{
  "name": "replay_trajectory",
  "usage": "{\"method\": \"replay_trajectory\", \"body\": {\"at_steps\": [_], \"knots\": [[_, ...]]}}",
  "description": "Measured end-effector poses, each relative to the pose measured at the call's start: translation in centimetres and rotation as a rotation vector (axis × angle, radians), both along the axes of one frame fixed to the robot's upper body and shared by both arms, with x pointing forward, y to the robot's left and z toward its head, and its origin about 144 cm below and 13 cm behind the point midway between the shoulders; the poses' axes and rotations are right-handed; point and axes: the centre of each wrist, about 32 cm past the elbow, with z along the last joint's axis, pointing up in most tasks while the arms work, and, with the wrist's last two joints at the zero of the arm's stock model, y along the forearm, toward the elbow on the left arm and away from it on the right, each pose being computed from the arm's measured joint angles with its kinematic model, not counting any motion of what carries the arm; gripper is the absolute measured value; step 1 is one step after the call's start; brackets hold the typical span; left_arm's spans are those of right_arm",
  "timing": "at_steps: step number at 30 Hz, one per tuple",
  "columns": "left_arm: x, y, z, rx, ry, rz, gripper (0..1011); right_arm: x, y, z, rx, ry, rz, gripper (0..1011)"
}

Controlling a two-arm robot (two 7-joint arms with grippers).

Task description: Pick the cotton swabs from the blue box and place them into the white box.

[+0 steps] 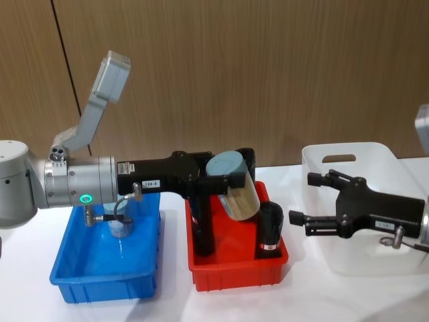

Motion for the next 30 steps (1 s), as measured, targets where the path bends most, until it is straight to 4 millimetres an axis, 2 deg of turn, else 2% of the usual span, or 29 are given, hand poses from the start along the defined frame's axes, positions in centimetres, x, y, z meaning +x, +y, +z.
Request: {"method": "replay_trajectory", "body": {"at_steps": [13, 30], "knots": [[0.0, 0.0, 0.0, 0.0, 0.0, 0.0, 673, 2.6, 0.2, 1.6, -0.016, 0.075, 0.106, 1002], [0.0, 0.0, 0.0, 0.0, 0.0, 0.0, 673, 5.0, 1.9, 2.8, -0.026, 0.133, 0.232, 1002]]}}
